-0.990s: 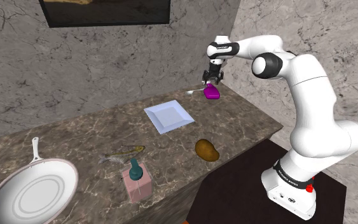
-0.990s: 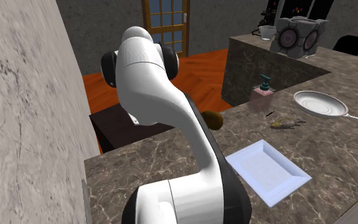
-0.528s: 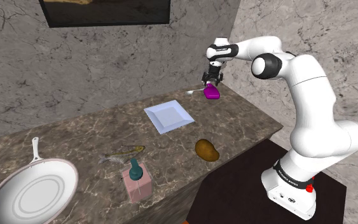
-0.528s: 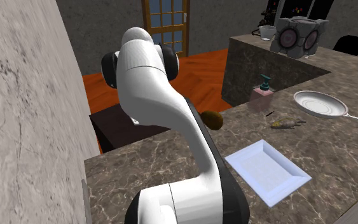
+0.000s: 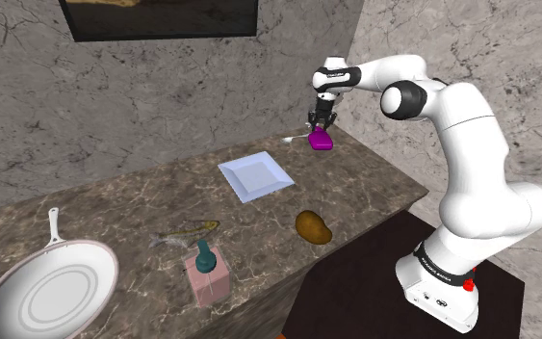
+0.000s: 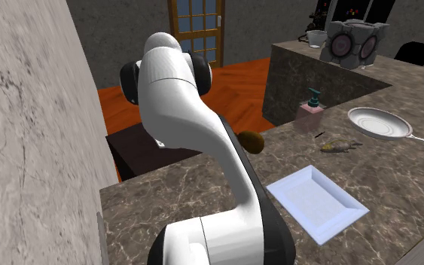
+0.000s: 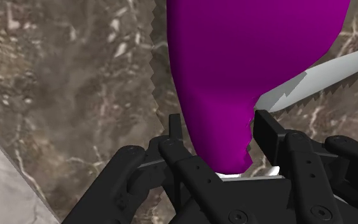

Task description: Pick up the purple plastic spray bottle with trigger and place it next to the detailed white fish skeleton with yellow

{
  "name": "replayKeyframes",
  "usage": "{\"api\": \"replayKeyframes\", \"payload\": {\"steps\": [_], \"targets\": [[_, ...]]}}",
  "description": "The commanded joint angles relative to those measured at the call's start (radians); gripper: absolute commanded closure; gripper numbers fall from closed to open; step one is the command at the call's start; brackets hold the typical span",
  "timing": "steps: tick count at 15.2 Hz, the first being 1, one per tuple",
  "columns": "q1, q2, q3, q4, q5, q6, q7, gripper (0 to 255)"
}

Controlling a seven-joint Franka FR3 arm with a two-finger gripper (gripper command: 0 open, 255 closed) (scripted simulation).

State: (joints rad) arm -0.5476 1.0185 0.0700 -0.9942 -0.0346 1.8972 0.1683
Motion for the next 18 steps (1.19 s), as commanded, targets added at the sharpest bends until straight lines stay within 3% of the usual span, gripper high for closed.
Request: {"api": "replayKeyframes", "payload": {"steps": [1, 18], "targets": [[0.0, 0.0, 0.0, 0.0, 0.0, 0.0, 0.0, 255], [0.0, -0.078, 0.003, 0.051, 0.003, -0.129, 0.001, 255]]}}
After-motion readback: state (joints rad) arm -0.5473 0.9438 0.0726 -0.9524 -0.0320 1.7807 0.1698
